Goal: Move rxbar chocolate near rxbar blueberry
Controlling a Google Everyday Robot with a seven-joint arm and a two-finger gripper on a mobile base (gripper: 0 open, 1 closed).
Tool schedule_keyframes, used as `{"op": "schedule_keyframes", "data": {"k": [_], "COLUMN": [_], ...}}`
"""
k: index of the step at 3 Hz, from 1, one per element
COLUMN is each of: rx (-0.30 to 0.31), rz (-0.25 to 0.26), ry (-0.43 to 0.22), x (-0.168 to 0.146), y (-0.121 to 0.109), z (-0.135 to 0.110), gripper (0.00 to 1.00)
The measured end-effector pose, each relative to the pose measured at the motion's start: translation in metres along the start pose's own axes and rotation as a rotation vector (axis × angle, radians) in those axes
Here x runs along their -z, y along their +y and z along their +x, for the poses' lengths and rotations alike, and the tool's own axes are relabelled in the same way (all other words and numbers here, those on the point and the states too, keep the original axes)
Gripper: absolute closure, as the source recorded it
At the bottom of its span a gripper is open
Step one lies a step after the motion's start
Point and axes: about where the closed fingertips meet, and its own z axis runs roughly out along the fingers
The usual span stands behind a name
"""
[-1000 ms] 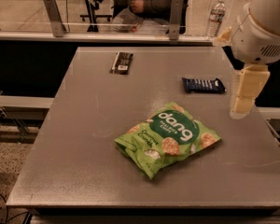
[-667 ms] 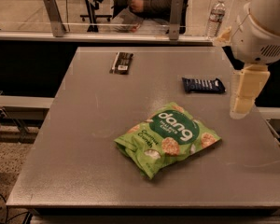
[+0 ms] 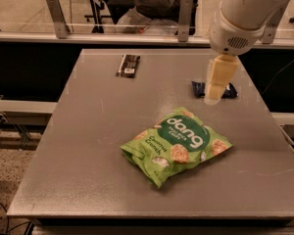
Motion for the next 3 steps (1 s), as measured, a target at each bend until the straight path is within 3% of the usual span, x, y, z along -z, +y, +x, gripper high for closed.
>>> {"op": "schedule_keyframes", "data": {"k": [1, 3], "rx": [-0.072, -0.276], "rz": [0.001, -0.018], "ry": [0.017, 0.036], "x": [-0.029, -0.088], "y": [-0.033, -0.087], "z": [-0.023, -0.061], "gripper": [0.0, 0.0]}}
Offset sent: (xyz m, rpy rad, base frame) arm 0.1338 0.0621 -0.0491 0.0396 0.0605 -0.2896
